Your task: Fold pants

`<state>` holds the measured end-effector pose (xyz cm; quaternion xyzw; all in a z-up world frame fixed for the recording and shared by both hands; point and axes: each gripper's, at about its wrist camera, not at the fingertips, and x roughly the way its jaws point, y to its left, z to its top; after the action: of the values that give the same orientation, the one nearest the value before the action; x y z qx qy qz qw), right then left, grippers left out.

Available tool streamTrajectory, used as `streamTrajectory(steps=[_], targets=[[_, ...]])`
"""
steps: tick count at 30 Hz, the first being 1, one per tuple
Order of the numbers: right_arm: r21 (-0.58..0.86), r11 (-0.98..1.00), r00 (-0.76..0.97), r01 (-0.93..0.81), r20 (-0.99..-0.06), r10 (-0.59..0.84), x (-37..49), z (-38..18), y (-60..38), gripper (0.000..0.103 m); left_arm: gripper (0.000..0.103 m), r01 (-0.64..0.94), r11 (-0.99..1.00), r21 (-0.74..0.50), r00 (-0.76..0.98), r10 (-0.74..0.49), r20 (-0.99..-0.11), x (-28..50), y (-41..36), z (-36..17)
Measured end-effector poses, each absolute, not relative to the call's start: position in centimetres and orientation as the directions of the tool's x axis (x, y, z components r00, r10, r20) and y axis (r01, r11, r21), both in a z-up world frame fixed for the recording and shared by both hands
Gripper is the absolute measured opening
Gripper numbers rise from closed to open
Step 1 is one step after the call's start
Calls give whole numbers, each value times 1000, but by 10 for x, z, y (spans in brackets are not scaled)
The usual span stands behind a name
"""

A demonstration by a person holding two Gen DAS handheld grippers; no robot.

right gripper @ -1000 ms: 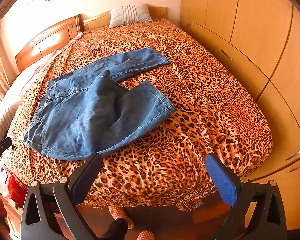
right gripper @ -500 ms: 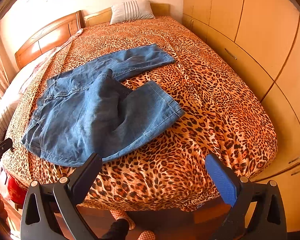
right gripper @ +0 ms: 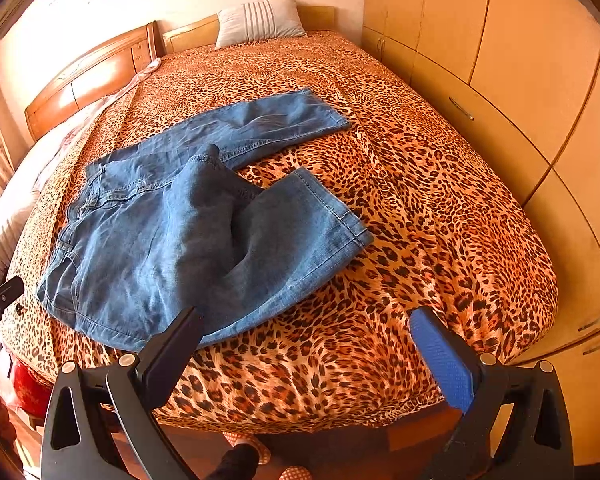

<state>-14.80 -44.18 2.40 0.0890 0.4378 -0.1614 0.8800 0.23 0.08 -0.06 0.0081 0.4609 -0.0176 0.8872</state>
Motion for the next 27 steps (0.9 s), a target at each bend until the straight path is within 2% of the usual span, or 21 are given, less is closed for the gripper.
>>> streamTrajectory(steps=[10,18,24,26,27], targets=[[23,931,537,365,-822,-191,-140,15,-451,103,103,32,999,7,533,-11,-846,16,3,-10],[32,895,431,445,-884,-183,-84,-6,-504,103,102,-104,993,-62,303,-28,-952,100,63,-48],[114,855,329,505,-942,-69,-35,-44,-536,103,102,-204,964,-172,142,-145,-979,150,98,-85],[139,857,305,496,-952,-22,-23,-58,-537,99,102,-222,954,-203,76,-191,-979,161,101,-101],[156,861,302,484,-953,3,-19,-62,-536,87,102,-229,948,-220,45,-216,-975,164,100,-108]])
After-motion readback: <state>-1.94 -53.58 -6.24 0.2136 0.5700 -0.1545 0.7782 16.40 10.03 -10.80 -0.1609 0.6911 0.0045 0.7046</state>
